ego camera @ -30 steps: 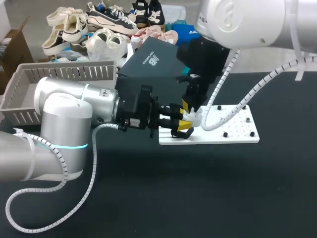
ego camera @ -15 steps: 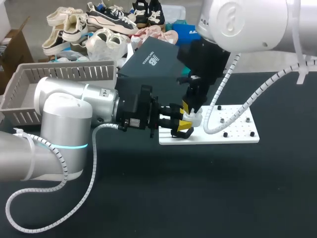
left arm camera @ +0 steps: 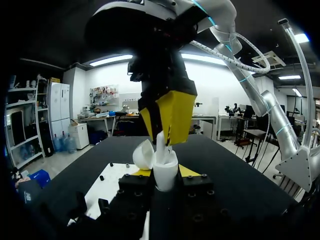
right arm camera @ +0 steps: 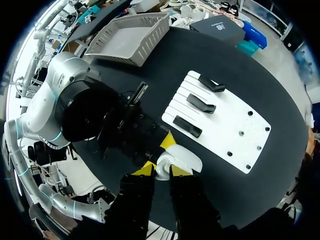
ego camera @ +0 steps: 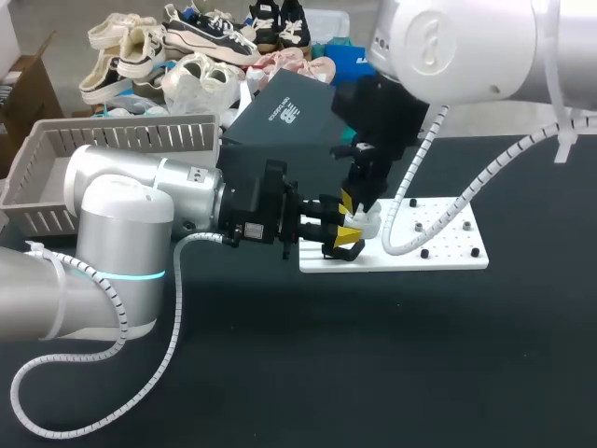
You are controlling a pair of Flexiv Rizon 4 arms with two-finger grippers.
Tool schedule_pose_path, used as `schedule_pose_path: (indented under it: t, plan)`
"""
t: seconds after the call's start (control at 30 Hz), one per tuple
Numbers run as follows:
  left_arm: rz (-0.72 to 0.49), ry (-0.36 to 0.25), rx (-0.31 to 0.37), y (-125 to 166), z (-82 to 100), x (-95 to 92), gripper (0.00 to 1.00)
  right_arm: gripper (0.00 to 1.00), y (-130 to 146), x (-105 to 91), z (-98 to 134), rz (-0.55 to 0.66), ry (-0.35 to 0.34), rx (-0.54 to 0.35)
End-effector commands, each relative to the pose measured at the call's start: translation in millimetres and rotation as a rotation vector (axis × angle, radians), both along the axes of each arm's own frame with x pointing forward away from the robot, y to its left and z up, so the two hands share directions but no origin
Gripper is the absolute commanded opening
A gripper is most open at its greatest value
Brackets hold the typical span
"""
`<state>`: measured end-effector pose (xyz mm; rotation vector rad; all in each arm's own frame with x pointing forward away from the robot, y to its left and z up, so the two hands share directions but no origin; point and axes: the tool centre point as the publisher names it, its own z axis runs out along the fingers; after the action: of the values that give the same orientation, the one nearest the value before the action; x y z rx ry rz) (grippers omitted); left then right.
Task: Pick up each earbud case from the left stands, insert the matching earbuds, close the lid, and place the case in the box.
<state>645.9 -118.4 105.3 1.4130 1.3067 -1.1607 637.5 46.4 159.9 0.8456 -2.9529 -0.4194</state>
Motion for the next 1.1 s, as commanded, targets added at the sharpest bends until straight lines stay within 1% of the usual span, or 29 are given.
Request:
schedule_pose_path:
  t: [0.03,0.83,0.87,0.9,0.93,1.0,1.07,1.1]
  plan:
    - [0.005,-0.002,0.0,-0.4,-0.4,-1.3,0.0,0.0,0.0,-0.8,-1.1,-0.003,-0.006,-0.001]
    - [0.005,-0.002,0.0,-0.4,-0.4,-1.3,0.0,0.0,0.4,-2.7,-7.2,0.002,0.014,-0.016]
    - [0.005,-0.002,0.0,-0.4,-0.4,-1.3,0.0,0.04,0.6,-2.7,-7.5,0.003,0.016,-0.018]
    - [0.005,-0.002,0.0,-0.4,-0.4,-1.3,0.0,0.16,0.8,-2.7,-7.6,0.003,0.017,-0.019]
    - [0.005,-0.002,0.0,-0.4,-0.4,-1.3,0.0,0.31,1.0,-2.7,-7.7,0.003,0.018,-0.02]
    - [0.005,-0.002,0.0,-0.4,-0.4,-1.3,0.0,0.4,1.2,-2.7,-7.9,0.005,0.019,-0.022]
    - [0.005,-0.002,0.0,-0.4,-0.4,-1.3,0.0,0.46,1.5,-2.7,-7.8,0.005,0.019,-0.023]
    - [0.005,-0.002,0.0,-0.4,-0.4,-1.3,0.0,0.47,1.7,-2.8,-7.6,0.007,0.018,-0.024]
